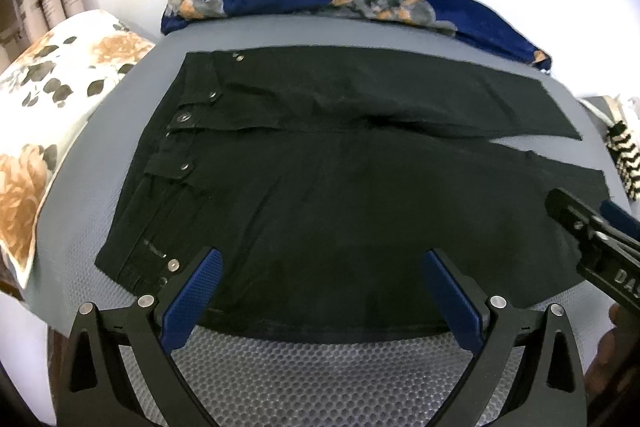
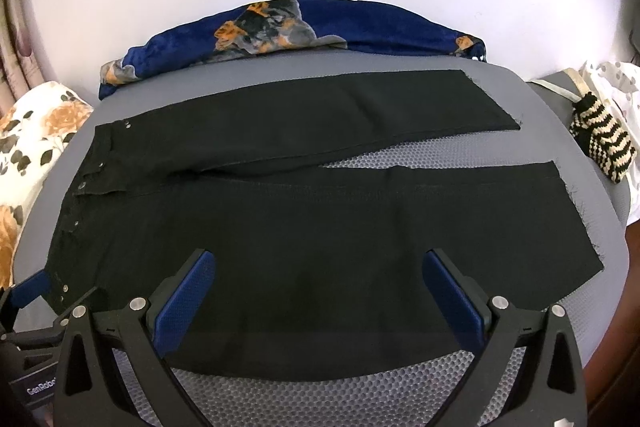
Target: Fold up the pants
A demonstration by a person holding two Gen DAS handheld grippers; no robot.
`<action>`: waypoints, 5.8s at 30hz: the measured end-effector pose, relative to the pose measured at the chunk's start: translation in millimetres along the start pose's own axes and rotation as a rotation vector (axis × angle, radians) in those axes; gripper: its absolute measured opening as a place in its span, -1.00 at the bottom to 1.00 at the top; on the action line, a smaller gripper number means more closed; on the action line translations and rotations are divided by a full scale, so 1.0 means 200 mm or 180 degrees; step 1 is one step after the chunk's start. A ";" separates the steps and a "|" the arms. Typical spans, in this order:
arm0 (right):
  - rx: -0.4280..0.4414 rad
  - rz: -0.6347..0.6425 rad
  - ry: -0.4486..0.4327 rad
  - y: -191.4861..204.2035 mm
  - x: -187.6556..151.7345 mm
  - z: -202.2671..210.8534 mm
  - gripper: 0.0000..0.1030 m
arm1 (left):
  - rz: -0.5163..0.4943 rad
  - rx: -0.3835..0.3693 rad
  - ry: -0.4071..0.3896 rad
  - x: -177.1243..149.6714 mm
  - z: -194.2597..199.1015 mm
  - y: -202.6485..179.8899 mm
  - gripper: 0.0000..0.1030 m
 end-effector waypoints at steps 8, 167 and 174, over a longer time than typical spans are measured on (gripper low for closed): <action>-0.0037 0.0068 -0.0009 0.02 0.01 0.01 1.00 | 0.0132 0.0158 -0.0080 0.04 0.02 0.04 0.94; 0.1046 0.1039 0.0640 0.22 1.19 -0.81 1.00 | 0.1382 -0.2737 0.0479 1.45 -0.90 1.18 -0.71; 0.1341 0.1736 0.0917 0.29 1.42 -0.95 1.00 | 0.0964 -0.2829 -0.0077 1.39 -0.57 1.14 -0.86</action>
Point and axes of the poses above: each gripper's, at about its wrist camera, not at the fingertips, and z roughly against the way its jaws point, y to its left, x to its top, the point moved 1 cm from there along -z, roughly the way its jaws point, and after that the axes turned 14 degrees about y, right-handed, at the moved point
